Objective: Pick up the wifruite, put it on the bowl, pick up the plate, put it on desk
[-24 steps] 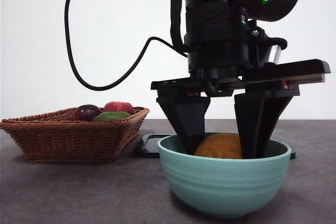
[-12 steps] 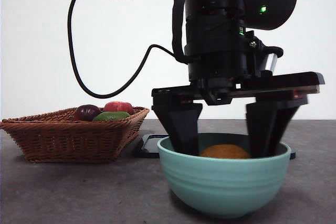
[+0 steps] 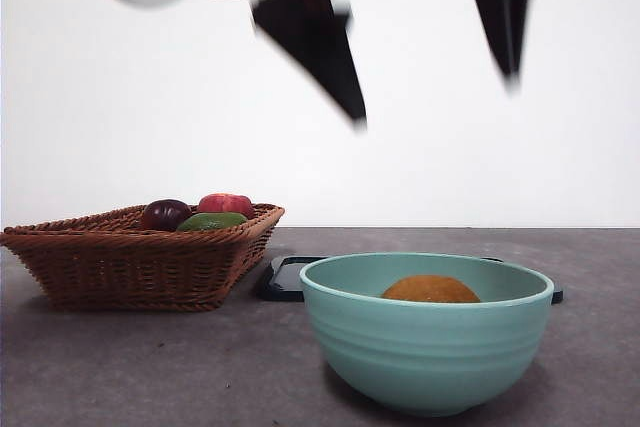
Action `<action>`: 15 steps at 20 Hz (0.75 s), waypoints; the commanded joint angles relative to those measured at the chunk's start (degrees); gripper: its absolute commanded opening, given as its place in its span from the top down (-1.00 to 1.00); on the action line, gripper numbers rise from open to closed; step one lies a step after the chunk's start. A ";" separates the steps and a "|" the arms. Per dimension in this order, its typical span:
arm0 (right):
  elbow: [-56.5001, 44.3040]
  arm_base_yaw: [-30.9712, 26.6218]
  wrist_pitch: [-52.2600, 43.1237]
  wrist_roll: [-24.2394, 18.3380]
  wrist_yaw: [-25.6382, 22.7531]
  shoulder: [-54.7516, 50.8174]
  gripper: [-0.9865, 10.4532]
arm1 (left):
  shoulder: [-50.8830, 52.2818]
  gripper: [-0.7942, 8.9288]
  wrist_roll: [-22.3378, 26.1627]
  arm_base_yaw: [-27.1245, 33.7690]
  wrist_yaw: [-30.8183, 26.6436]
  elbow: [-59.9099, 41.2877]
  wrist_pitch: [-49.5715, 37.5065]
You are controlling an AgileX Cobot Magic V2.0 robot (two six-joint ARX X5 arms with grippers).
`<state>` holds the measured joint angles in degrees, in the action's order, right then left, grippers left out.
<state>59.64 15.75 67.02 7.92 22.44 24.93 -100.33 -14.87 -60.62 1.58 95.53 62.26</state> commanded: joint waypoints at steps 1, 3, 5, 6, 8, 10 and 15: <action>1.18 0.24 -0.55 0.46 -0.02 0.00 -0.22 | 6.75 -0.20 1.62 -0.96 -0.11 1.40 0.94; 1.18 0.24 -0.55 0.46 0.02 0.00 -0.22 | 13.75 -0.19 1.99 -1.01 -0.11 1.40 1.86; 1.18 0.24 -0.55 0.48 0.02 0.00 -0.22 | 20.46 -0.19 2.54 -1.01 -0.17 1.40 3.43; 1.18 0.24 -0.55 0.48 0.02 0.00 -0.22 | 23.61 -0.19 3.56 -1.01 -0.48 1.40 4.39; 1.18 0.24 -0.55 0.46 0.00 0.00 -0.22 | 29.53 -0.19 5.07 -1.01 -2.36 1.38 7.19; 1.18 0.24 -0.52 0.48 0.00 0.00 -0.22 | 34.75 -0.19 6.05 -1.01 -3.34 1.33 9.68; 1.18 0.24 -0.57 0.70 -0.02 0.00 -0.22 | 47.65 -0.19 6.49 -0.98 -3.37 -2.75 10.29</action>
<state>59.64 15.75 67.02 7.97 22.44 24.93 -52.23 -9.43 -60.95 -1.58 91.92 73.06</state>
